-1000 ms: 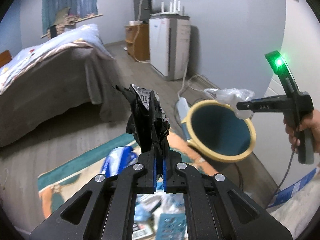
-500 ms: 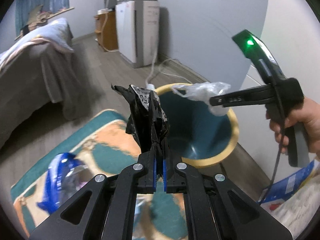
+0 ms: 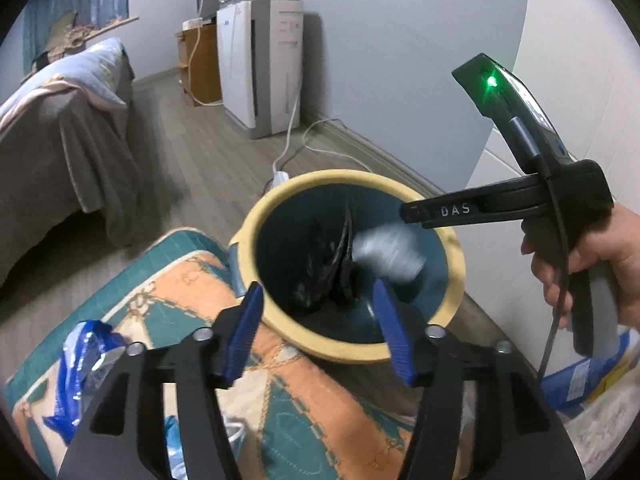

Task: Collect trash
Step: 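Carry the clear plastic bag over the bin and open the right gripper, then move the right gripper back over the cushion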

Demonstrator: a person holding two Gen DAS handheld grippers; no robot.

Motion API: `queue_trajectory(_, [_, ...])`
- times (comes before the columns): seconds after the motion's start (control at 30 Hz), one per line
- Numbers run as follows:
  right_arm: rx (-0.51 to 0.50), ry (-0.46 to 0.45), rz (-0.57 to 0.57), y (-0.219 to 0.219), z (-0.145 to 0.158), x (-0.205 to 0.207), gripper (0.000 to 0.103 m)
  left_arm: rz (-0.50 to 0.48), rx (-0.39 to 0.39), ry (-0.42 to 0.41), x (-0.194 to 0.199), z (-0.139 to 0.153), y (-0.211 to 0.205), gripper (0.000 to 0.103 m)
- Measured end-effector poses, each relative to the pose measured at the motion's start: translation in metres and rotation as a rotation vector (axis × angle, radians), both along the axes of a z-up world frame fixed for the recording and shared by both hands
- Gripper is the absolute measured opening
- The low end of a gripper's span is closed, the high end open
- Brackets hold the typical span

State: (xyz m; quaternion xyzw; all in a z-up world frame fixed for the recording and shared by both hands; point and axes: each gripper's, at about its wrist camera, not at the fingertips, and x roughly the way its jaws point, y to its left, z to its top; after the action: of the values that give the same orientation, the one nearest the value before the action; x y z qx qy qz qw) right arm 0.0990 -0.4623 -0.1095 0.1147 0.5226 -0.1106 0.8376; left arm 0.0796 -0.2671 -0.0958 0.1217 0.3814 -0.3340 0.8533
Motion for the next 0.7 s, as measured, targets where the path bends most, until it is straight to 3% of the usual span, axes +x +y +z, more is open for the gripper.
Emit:
queue_trajectory(0.17, [-0.003,-0.021,0.008,0.005,0.005,0.002,0.08,0.049,-0.002,-0.033,-0.008,0.015,0.028,0.087])
queue_trajectory(0.3, [-0.003,-0.048,0.028,0.017,0.014,0.004,0.094,0.112,0.008,-0.046,-0.012,0.029,0.06,0.091])
queue_trajectory(0.53, [-0.04,-0.079,0.073,0.048,0.032,0.004,0.097,0.242,0.044,-0.098,-0.029,0.058,0.122,0.095])
queue_trajectory(0.7, [-0.054,-0.133,0.136,0.089,0.057,-0.01,0.097,0.369,-0.003,-0.135,-0.045,0.079,0.18,0.096])
